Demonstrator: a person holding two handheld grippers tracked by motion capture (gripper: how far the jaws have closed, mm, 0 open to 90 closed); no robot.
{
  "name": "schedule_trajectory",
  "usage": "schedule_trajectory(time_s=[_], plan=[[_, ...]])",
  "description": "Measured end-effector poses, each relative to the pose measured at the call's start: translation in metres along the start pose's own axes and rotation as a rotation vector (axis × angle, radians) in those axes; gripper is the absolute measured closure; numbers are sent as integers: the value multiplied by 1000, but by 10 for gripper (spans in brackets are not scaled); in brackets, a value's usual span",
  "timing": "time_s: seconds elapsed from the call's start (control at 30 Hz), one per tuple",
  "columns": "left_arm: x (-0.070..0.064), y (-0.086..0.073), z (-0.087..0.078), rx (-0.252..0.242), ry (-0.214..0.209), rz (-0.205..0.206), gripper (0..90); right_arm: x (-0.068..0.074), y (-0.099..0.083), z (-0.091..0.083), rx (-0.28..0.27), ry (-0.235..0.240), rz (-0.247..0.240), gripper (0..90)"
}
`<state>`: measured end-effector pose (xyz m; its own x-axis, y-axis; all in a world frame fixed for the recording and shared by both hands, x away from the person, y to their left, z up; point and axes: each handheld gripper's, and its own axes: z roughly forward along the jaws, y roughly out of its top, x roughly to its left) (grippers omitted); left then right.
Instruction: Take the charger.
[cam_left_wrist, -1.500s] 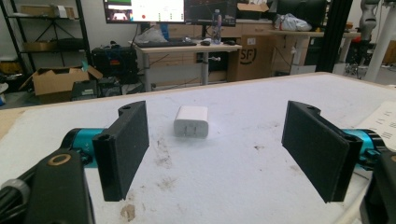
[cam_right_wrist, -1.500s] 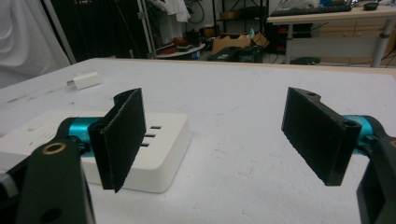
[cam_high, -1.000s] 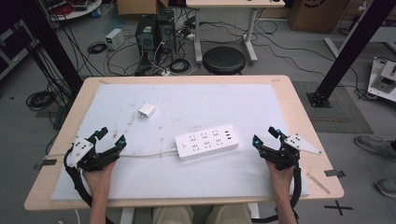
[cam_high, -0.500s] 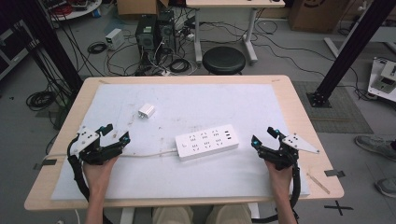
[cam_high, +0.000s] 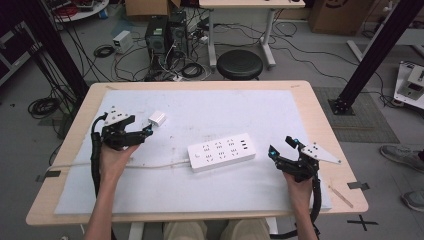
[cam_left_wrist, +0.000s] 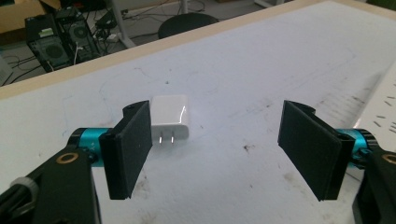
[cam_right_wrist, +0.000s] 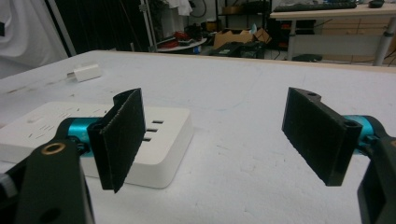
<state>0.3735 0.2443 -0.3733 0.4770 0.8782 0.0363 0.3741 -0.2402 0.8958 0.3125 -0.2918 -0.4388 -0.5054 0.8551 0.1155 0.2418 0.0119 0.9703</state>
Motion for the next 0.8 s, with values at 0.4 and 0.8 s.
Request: schedule_trajectory(time_s=[0.4, 0.8], plan=[[29, 22, 66, 192, 2, -21, 239, -1, 0, 1, 14, -1, 10, 219], [39, 1, 104, 242, 11, -23, 252, 1, 0, 2, 24, -4, 2, 219]])
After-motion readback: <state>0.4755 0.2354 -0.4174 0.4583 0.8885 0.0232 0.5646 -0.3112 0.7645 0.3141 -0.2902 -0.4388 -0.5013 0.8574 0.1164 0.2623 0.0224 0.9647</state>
